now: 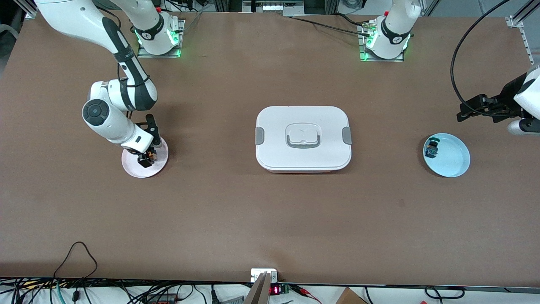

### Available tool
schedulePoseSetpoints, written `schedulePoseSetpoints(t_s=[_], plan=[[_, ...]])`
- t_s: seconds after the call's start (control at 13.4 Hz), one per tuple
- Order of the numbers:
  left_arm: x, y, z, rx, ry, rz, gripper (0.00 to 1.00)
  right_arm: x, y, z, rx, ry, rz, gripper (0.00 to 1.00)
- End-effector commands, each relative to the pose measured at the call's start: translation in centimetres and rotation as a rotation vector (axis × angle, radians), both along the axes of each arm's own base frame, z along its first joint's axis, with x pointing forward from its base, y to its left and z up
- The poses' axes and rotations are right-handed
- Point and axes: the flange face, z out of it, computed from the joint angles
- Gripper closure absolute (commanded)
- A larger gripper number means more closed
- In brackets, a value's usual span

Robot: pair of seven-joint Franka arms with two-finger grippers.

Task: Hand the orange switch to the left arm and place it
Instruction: 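Lower the right gripper and grasp the orange switch in the dish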

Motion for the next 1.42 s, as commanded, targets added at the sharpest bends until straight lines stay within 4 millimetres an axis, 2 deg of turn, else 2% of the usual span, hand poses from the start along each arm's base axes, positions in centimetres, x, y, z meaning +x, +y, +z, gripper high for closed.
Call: schedulePoseSetpoints(t_s=[0.0, 0.3, 0.82, 1.04, 1.12, 1.19, 1.27, 1.34], plan=[[0.2, 0.0, 0.3, -0.015, 0.007, -0.015, 0.0, -0.4, -0.5, -0.2, -0.002, -0.007, 0.023, 0.0], [0.2, 0.1, 0.1, -0.015, 0.012, -0.009, 0.0, -0.4, -0.6, -0.5, -0.002, -0.005, 0.021, 0.0], [-0.1, 0.1, 0.0, -0.016, 0.038, -0.008, 0.0, -0.5, -0.6, -2.6, 0.006, -0.013, 0.017, 0.0], [-0.2, 0.1, 0.0, -0.016, 0.04, -0.008, 0.0, -0.4, -0.6, -2.8, 0.009, -0.021, 0.012, 0.0], [-0.2, 0.1, 0.0, -0.016, 0.04, -0.006, 0.0, -0.4, -0.6, -2.8, 0.009, -0.021, 0.012, 0.09], [-0.2, 0.1, -0.1, -0.017, 0.043, -0.005, 0.0, -0.3, -0.5, -2.6, 0.009, -0.024, 0.015, 0.35], [-0.2, 0.1, -0.1, -0.017, 0.046, -0.002, 0.0, -0.3, -0.3, -2.5, 0.009, -0.024, 0.015, 0.68], [-0.2, 0.1, -0.3, -0.017, 0.051, 0.0, 0.0, -0.1, -0.1, -2.2, 0.009, -0.029, 0.019, 0.77]])
